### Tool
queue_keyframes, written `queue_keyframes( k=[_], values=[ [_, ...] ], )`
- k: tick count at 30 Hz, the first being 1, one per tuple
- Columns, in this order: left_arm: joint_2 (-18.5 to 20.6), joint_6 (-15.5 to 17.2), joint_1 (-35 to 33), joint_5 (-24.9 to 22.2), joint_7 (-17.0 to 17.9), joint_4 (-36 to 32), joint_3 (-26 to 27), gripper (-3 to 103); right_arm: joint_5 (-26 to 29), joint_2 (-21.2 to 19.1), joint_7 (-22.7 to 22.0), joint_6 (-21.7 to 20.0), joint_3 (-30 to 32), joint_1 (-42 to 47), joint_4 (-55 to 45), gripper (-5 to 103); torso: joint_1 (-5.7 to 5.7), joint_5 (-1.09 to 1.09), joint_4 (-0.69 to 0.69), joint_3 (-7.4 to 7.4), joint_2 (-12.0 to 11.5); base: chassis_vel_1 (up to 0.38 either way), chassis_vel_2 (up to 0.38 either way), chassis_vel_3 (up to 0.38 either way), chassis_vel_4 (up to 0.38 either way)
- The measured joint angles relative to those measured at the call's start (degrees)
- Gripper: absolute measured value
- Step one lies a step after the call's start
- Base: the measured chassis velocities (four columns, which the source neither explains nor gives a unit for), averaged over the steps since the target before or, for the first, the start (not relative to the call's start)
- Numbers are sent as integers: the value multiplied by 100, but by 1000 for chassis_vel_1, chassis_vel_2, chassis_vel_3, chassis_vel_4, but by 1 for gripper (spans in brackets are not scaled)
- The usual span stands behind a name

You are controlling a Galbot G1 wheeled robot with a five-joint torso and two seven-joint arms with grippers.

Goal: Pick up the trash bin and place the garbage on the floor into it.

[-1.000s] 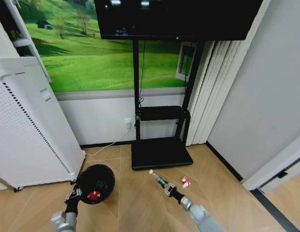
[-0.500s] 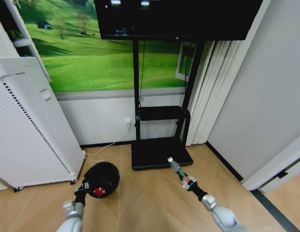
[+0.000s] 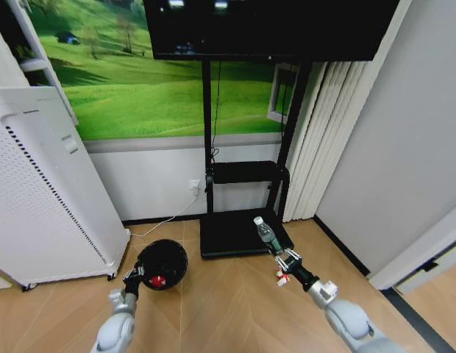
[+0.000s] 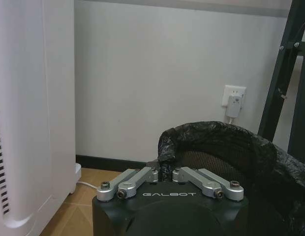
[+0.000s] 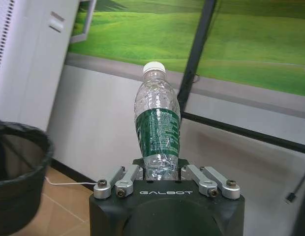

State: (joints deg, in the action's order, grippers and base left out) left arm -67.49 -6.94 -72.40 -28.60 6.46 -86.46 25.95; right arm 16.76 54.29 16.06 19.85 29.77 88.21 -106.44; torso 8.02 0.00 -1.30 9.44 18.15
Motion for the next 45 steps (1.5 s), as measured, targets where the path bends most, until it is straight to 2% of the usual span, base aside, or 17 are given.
queue_keyframes(
  k=[9,19,28,37,45],
  values=[
    [53,12,528,-23,22,353,-412,7,-242,2,34,-131,-488,-66,-247,28,0,-1,1,0,0,0,0,0,0],
    [-372,14,932,184,45,751,-1100,7,-329,-31,55,-136,-934,-263,-173,28,0,1,1,0,0,0,0,0,0],
    [-749,20,996,303,100,818,-1616,7,-328,-11,86,-106,-1202,-387,-65,28,0,0,0,0,0,0,0,0,0],
    [-792,9,891,367,60,757,-1813,7,-344,32,98,-106,-1585,-575,131,28,0,0,1,0,0,0,0,0,0],
    [-593,9,844,295,59,564,-1992,7,-341,130,95,-180,-1912,-864,357,28,0,0,0,0,0,0,0,0,0]
  ],
)
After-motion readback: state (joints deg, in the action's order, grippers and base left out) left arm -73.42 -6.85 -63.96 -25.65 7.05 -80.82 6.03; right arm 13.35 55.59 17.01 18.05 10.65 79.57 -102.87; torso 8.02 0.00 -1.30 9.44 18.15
